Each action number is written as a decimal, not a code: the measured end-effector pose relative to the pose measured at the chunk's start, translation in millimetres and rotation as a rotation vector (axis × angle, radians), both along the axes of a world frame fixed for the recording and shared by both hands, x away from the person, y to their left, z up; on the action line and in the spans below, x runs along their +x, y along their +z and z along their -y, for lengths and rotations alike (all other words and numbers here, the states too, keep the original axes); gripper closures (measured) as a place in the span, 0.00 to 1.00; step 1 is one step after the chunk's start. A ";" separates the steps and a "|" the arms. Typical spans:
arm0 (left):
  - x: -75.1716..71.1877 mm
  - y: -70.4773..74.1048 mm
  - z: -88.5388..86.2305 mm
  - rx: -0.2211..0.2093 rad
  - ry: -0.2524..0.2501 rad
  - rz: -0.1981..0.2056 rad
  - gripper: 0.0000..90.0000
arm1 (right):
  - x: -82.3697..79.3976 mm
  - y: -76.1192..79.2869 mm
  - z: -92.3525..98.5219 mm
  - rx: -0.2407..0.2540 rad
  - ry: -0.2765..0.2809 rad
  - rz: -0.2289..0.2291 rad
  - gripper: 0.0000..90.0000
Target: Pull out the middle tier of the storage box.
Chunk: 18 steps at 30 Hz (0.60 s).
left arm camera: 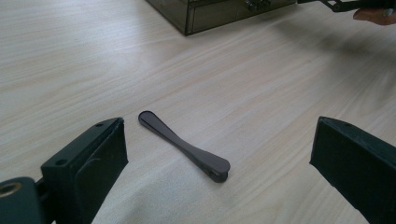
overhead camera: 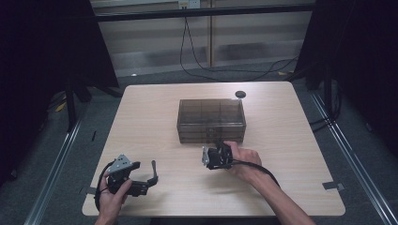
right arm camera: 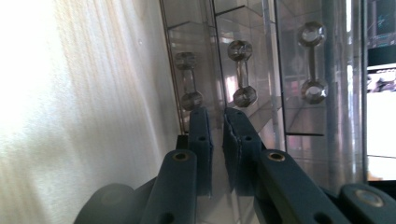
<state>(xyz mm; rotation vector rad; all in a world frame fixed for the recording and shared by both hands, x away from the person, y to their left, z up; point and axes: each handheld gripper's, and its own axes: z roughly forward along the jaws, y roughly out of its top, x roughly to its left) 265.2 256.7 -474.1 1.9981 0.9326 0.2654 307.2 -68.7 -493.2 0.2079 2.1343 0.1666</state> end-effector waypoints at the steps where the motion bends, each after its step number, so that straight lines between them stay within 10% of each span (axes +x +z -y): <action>1: 0.0 0.0 0.0 0.000 0.000 0.000 0.04 | 0.0 0.0 0.0 0.000 0.000 0.000 0.91; 18: -0.3 0.0 -0.1 -0.004 0.000 0.002 0.04 | 0.9 -2.3 -8.8 -0.053 0.004 0.076 0.90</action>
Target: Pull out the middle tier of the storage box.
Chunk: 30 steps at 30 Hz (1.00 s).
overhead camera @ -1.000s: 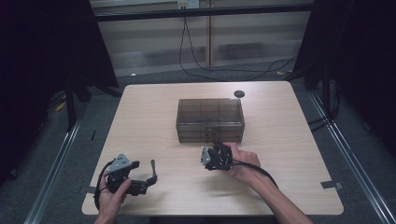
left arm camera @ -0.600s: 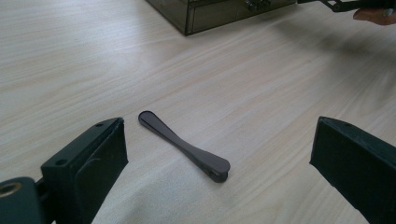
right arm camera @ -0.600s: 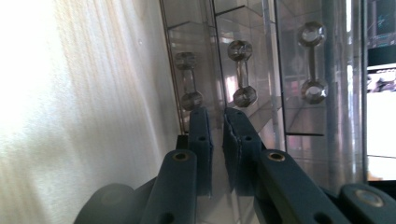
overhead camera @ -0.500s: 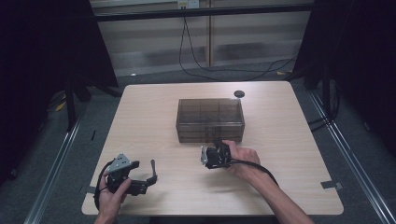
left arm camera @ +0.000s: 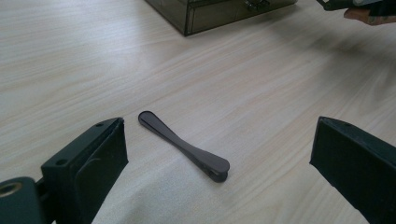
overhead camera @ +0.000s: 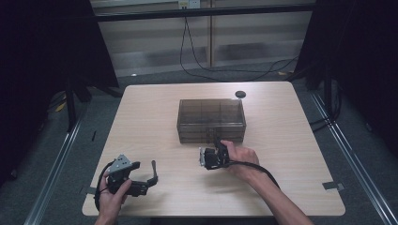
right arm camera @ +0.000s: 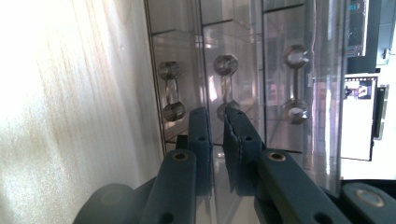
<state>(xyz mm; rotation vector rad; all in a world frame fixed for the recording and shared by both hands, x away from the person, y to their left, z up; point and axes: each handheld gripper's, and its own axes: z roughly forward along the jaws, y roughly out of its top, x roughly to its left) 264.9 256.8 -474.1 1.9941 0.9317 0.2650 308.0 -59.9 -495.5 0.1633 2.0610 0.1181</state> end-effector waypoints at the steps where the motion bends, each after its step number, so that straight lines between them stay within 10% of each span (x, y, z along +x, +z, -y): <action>1: 0.0 0.0 0.0 0.000 0.000 0.000 0.04 | 0.0 0.0 0.0 0.000 0.000 0.000 0.90; 30: 0.4 -0.4 0.0 0.002 -0.001 -0.004 0.04 | 5.1 -7.6 -5.3 -0.050 0.004 0.081 0.86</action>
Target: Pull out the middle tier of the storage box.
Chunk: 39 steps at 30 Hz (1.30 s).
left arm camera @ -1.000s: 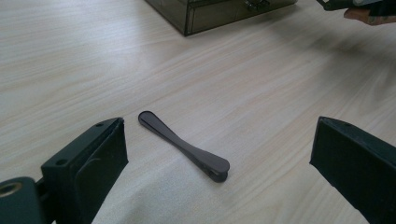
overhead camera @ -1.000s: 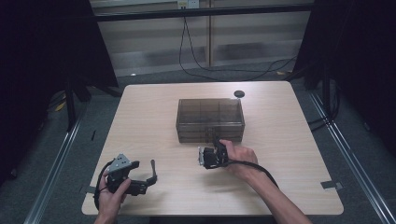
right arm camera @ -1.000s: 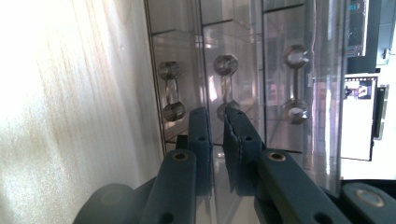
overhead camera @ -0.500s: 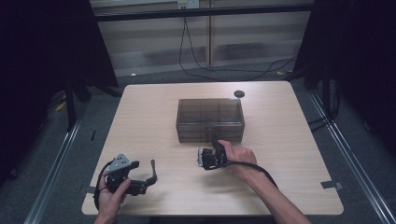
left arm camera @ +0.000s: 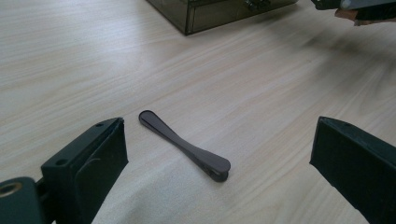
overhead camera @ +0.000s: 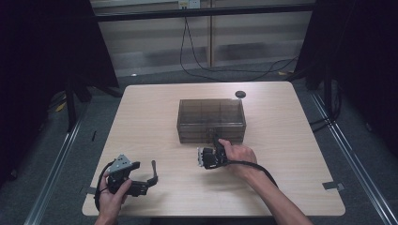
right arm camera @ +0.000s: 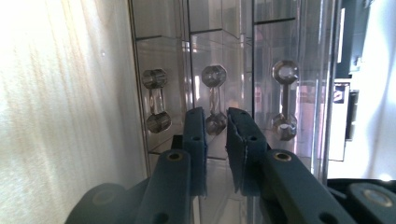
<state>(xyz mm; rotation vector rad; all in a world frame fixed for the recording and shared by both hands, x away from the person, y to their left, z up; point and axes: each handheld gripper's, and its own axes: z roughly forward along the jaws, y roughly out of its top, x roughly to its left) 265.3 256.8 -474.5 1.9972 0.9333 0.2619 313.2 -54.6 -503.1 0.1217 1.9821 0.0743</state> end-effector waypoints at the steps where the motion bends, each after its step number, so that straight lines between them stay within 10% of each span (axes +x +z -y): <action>1: -0.3 0.3 0.0 0.003 -0.002 0.001 0.04 | 0.6 -0.5 -0.5 -0.012 0.006 0.006 0.86; 39: 0.0 0.6 -1.1 0.002 -0.001 0.004 0.04 | -1.6 -8.1 -10.8 -0.046 -0.020 0.065 0.89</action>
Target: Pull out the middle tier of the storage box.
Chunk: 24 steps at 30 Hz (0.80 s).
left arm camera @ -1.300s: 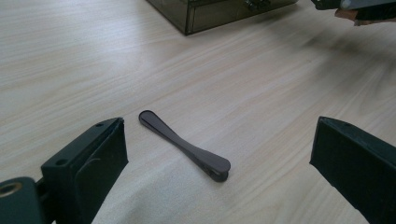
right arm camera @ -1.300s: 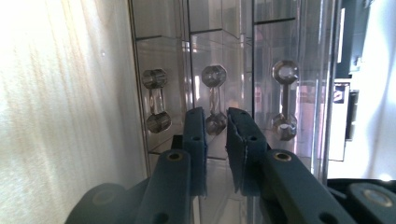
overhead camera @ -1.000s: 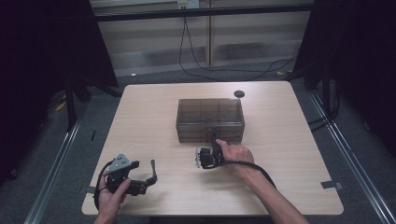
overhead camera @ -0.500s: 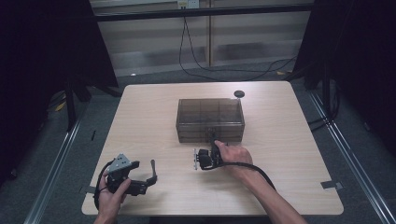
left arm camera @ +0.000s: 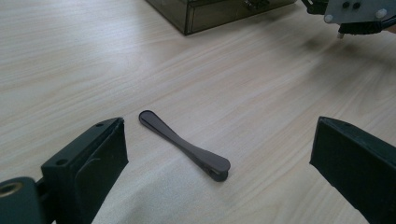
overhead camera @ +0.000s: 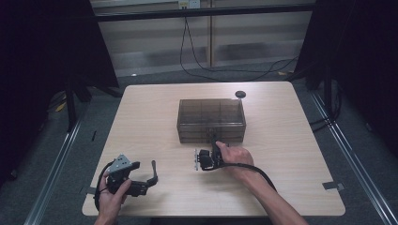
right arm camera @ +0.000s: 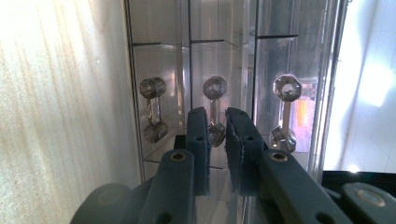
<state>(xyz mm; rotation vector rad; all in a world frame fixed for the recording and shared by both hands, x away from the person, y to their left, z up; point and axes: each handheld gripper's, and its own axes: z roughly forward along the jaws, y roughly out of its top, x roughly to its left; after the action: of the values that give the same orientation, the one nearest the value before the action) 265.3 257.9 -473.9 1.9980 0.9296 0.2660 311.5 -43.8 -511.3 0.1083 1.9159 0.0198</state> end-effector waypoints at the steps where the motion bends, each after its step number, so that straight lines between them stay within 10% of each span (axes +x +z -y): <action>1: -0.2 0.0 0.2 -0.003 0.000 -0.001 0.04 | -0.3 -0.4 -0.1 0.002 0.001 0.002 0.89; 24: -0.3 -0.1 0.6 0.000 -0.001 -0.004 0.04 | -8.7 -0.7 -1.6 0.020 -0.008 0.005 0.89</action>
<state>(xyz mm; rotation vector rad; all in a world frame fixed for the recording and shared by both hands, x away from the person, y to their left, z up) 265.0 257.2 -474.0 1.9994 0.9311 0.2612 302.8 -42.2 -512.0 0.1297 1.9101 0.0337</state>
